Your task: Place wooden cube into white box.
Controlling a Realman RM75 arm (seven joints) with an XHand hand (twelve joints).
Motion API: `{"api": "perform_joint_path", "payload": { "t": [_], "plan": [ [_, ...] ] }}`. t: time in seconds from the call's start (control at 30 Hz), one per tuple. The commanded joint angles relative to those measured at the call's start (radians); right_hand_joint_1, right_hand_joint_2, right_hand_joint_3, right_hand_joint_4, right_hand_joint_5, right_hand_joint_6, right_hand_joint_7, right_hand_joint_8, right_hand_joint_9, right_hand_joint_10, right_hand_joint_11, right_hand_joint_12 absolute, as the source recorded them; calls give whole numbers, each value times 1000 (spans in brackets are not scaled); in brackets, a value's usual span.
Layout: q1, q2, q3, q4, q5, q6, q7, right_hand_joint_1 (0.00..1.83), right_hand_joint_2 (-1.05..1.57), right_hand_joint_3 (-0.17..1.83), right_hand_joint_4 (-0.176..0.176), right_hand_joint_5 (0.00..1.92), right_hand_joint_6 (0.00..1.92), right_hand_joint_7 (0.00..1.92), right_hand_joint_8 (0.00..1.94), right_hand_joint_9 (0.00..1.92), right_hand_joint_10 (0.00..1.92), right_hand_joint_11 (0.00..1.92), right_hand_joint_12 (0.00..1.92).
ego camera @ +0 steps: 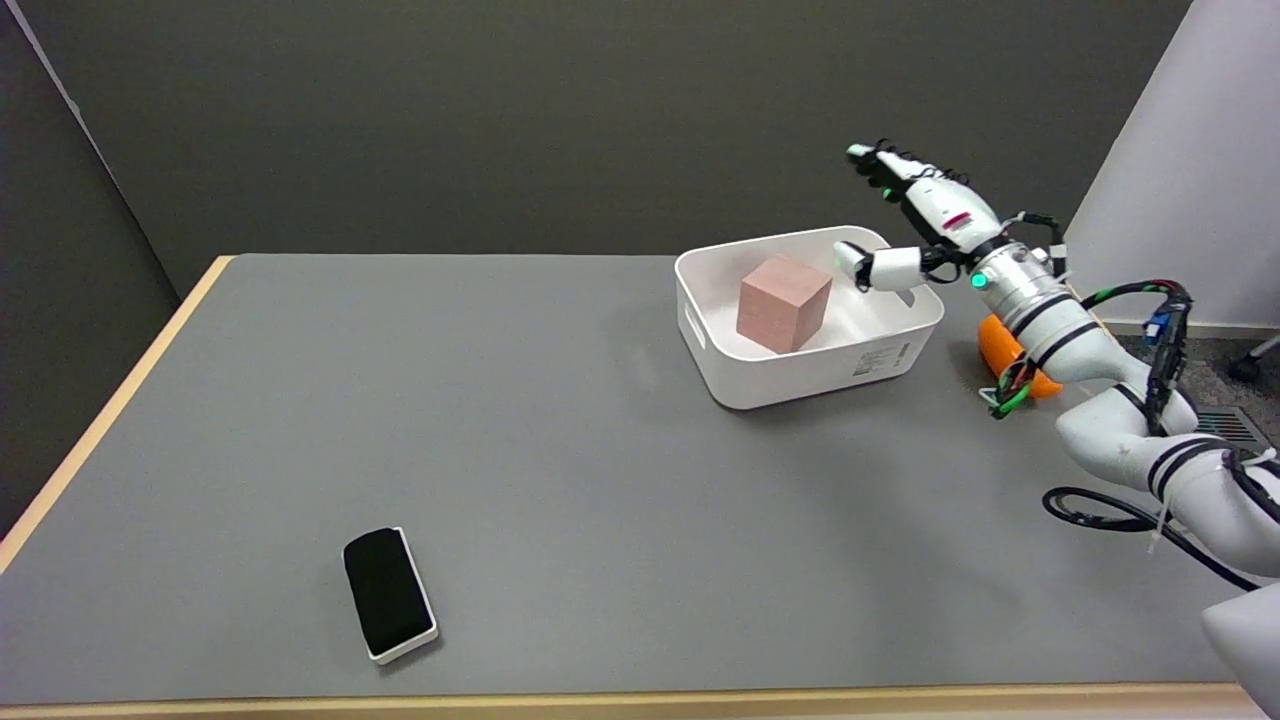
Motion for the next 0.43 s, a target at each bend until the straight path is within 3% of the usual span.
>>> {"api": "perform_joint_path", "payload": {
  "t": [0.03,0.2,0.43],
  "plan": [
    [-112,95,138,-229,322,299,189,585,591,888,-30,57,250,156,318,130,742,108,1327],
    [-202,143,185,-243,478,333,321,556,621,886,-33,53,250,152,311,139,741,112,1324],
    [-309,163,271,-215,514,360,338,534,643,891,-25,38,247,135,288,146,711,100,1301]
  ]
}}
